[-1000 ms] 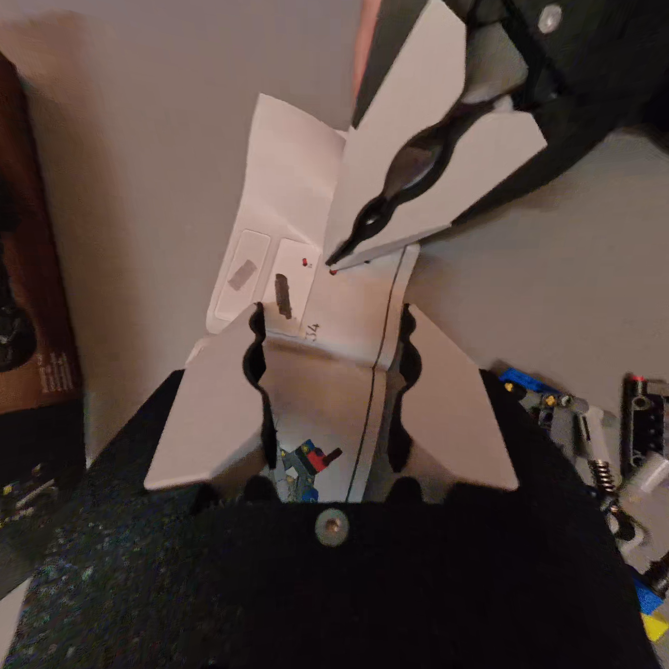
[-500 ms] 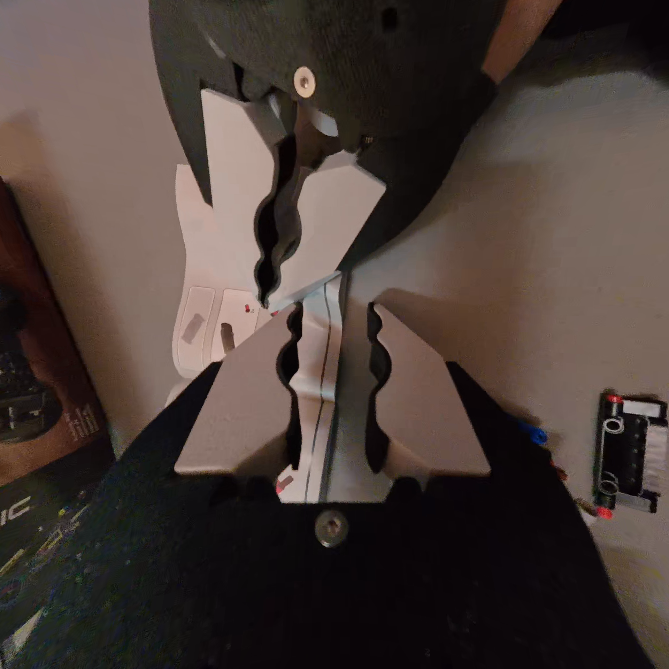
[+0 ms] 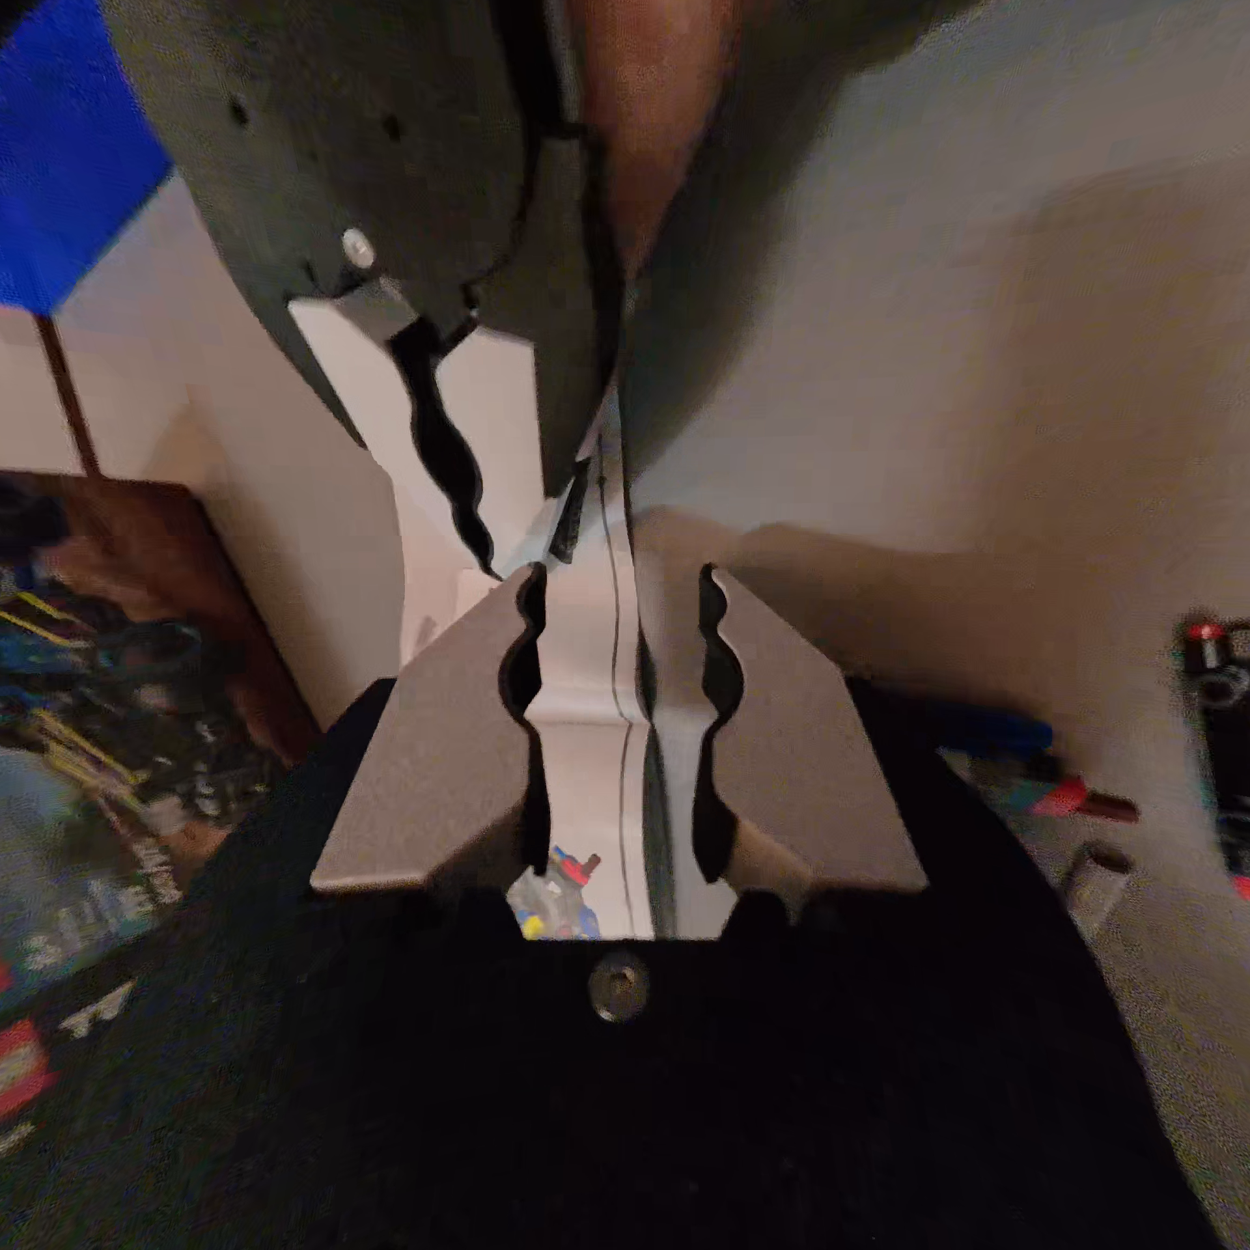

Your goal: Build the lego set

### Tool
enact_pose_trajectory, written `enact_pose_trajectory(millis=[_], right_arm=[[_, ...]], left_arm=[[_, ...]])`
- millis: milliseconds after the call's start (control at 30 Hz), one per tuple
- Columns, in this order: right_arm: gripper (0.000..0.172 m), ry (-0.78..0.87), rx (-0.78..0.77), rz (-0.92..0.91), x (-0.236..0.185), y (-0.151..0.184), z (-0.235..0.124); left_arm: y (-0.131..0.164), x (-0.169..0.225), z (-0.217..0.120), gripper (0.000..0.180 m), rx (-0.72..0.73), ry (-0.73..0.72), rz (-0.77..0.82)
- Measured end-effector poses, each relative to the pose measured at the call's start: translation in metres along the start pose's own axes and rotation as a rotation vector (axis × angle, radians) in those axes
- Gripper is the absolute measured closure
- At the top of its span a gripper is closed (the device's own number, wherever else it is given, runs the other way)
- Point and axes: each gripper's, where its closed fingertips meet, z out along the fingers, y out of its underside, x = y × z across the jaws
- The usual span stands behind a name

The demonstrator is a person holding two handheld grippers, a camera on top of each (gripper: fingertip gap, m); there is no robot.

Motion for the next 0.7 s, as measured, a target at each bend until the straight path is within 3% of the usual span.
enact_pose_trajectory(millis=[33, 100, 200, 267, 400, 533, 700], right_arm=[[0.172, -0.003, 0.000, 0.004, 0.000, 0.000, 0.000], [0.172, -0.004, 0.000, 0.005, 0.000, 0.000, 0.000], [0.172, 0.021, 0.000, -0.034, -0.001, 0.000, 0.000], [0.172, 0.078, 0.013, -0.106, 0.003, 0.003, -0.009], [0.172, 0.190, 0.030, -0.048, 0.033, 0.013, -0.050], [0.172, 0.137, -0.036, -0.140, 0.029, 0.033, -0.037], [0.172, 0.115, -0.025, -0.208, 0.020, 0.025, -0.026]], left_arm=[[-0.001, 0.001, -0.001, 0.143, -0.001, -0.038, 0.110], [0.005, 0.005, 0.002, 0.142, -0.047, -0.059, 0.217], [0.019, 0.001, 0.011, 0.149, -0.141, -0.017, 0.048], [0.017, 0.003, 0.006, 0.152, -0.091, 0.021, 0.032], [0.024, -0.020, -0.002, 0.154, -0.044, -0.011, -0.137], [0.050, -0.022, 0.008, 0.154, -0.164, 0.072, -0.261], [0.047, -0.016, 0.014, 0.159, -0.133, 0.102, -0.266]])
